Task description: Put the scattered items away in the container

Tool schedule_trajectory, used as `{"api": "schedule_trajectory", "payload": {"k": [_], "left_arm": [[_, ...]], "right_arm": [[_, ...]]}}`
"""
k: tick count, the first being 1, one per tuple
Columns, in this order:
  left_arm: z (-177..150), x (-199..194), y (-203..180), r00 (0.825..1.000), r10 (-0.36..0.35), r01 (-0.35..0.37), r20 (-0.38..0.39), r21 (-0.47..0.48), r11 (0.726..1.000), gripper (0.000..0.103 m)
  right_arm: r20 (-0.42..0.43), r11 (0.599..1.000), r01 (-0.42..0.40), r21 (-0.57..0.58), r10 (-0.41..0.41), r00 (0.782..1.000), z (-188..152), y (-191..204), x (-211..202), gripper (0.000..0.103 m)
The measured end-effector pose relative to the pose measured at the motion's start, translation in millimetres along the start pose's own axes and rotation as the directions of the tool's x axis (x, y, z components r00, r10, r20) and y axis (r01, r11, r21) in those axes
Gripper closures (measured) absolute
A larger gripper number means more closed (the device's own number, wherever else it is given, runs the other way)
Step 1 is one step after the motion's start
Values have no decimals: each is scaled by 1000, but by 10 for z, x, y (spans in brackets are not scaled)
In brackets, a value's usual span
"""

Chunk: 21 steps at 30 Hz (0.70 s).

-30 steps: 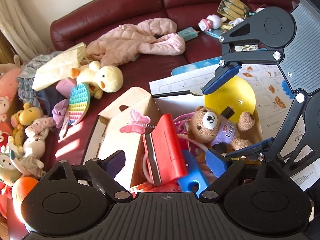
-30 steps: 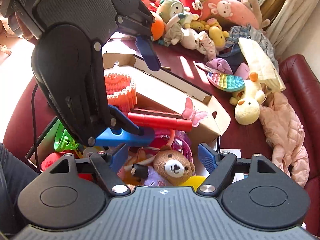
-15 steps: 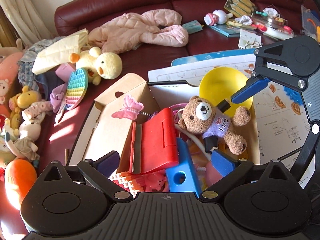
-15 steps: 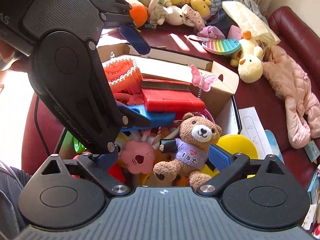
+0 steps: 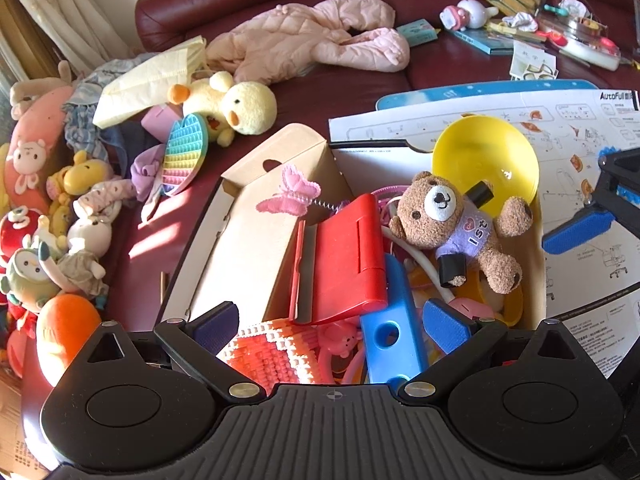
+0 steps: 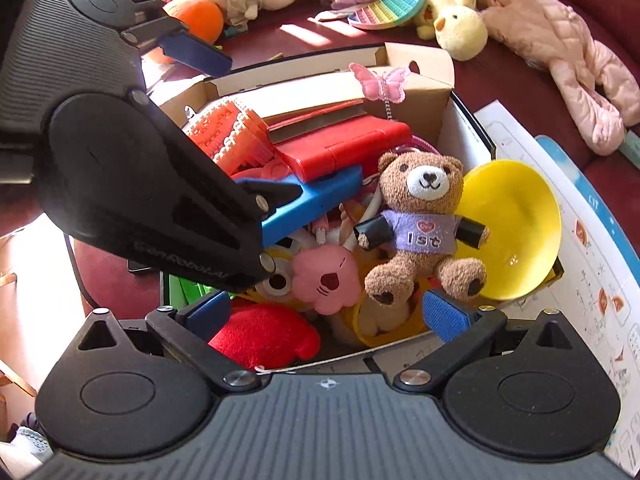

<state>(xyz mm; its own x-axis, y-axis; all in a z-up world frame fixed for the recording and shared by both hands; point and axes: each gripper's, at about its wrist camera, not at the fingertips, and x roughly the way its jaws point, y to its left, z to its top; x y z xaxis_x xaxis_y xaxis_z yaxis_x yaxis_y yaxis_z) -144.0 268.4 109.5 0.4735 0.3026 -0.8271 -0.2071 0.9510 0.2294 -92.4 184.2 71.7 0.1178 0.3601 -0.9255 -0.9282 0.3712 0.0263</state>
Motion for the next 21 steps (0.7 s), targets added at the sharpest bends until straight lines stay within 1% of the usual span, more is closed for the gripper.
{"api": "schedule_trajectory", "payload": {"k": [1, 3, 5, 7, 11, 16, 19, 21], "left_arm": [[-20, -15, 16, 1000, 2, -2, 6, -6, 1000, 0], [-76, -36, 22, 1000, 1, -1, 10, -14, 1000, 0], [-141, -42, 9, 1000, -23, 23, 4, -31, 999, 0], [-206, -38, -7, 999, -49, 48, -3, -66, 997, 0], [-303, 15, -4, 996, -84, 79, -33, -136, 988, 0], [-366, 80, -75, 995, -77, 67, -68, -130, 989, 0], [-370, 130, -62, 991, -98, 83, -89, -166, 983, 0], [-374, 158, -60, 990, -103, 84, -101, -182, 980, 0]], "right_arm": [[-10, 1000, 6, 15, -6, 1000, -10, 19, -2, 1], [1, 1000, 12, 26, -12, 1000, -37, 59, -23, 1], [5, 999, 30, 29, -30, 1000, -49, 97, -23, 0], [-2, 999, 44, 30, -44, 999, -54, 131, -7, 0], [-25, 999, 25, 34, -25, 999, -83, 168, 37, 0], [-48, 1000, 27, -4, -28, 998, -118, 234, 54, 0], [-58, 1000, 31, 0, -31, 998, -103, 226, 69, 0], [-92, 999, 52, 1, -52, 994, -77, 233, 101, 0]]}}
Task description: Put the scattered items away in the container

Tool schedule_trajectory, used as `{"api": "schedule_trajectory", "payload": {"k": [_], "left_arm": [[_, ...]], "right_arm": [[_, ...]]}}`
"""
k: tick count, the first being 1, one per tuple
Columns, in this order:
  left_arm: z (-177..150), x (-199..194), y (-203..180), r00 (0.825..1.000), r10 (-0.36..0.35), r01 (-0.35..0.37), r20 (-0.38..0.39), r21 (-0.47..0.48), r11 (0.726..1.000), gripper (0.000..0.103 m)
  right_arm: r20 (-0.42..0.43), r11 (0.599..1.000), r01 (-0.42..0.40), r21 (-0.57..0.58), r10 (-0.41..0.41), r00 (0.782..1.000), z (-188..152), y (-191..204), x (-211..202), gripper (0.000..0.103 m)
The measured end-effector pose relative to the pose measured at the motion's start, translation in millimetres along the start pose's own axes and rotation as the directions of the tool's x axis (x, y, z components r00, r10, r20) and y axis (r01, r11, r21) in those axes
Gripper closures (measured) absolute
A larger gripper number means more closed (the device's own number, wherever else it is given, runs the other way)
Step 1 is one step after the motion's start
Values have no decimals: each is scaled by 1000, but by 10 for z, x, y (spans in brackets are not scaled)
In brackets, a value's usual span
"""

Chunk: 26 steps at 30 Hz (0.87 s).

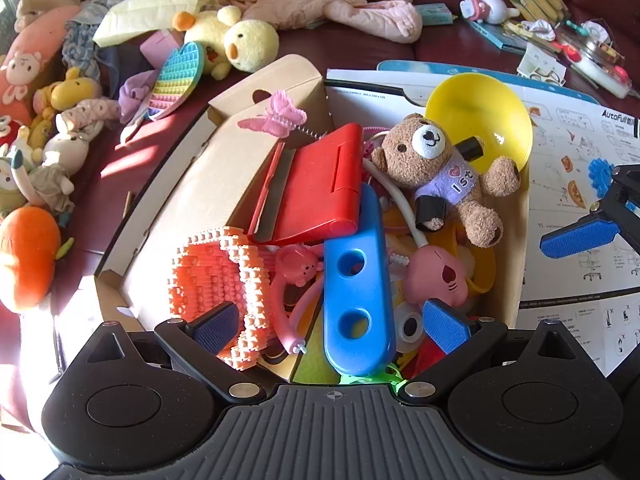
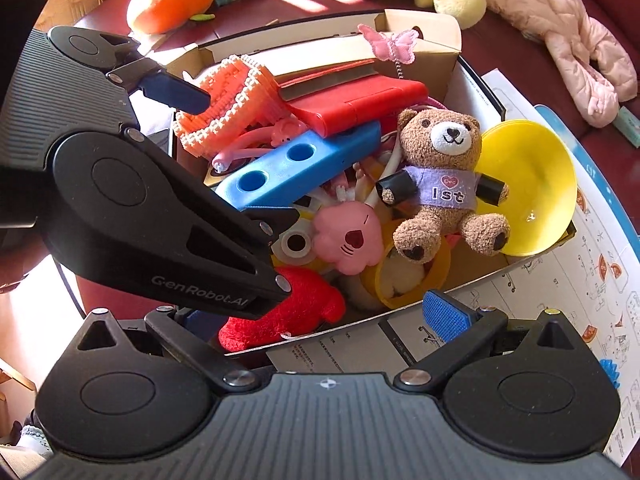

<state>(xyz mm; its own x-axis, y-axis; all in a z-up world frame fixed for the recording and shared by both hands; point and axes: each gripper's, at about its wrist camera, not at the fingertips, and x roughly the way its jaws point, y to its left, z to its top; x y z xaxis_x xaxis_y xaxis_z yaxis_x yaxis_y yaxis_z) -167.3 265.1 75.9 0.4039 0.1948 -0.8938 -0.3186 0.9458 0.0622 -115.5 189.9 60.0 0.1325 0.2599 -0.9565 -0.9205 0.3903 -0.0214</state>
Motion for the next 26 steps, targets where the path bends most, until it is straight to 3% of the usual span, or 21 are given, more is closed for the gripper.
{"api": "schedule_trajectory", "payload": {"k": [2, 26], "left_arm": [[2, 15, 1, 1000, 10, -10, -6, -8, 1000, 0], [-12, 114, -51, 999, 30, -31, -42, -8, 999, 1]], "right_arm": [[-52, 999, 29, -13, -30, 998, 34, 17, 61, 0], [-62, 999, 36, -15, -36, 997, 39, 8, 123, 0]]}}
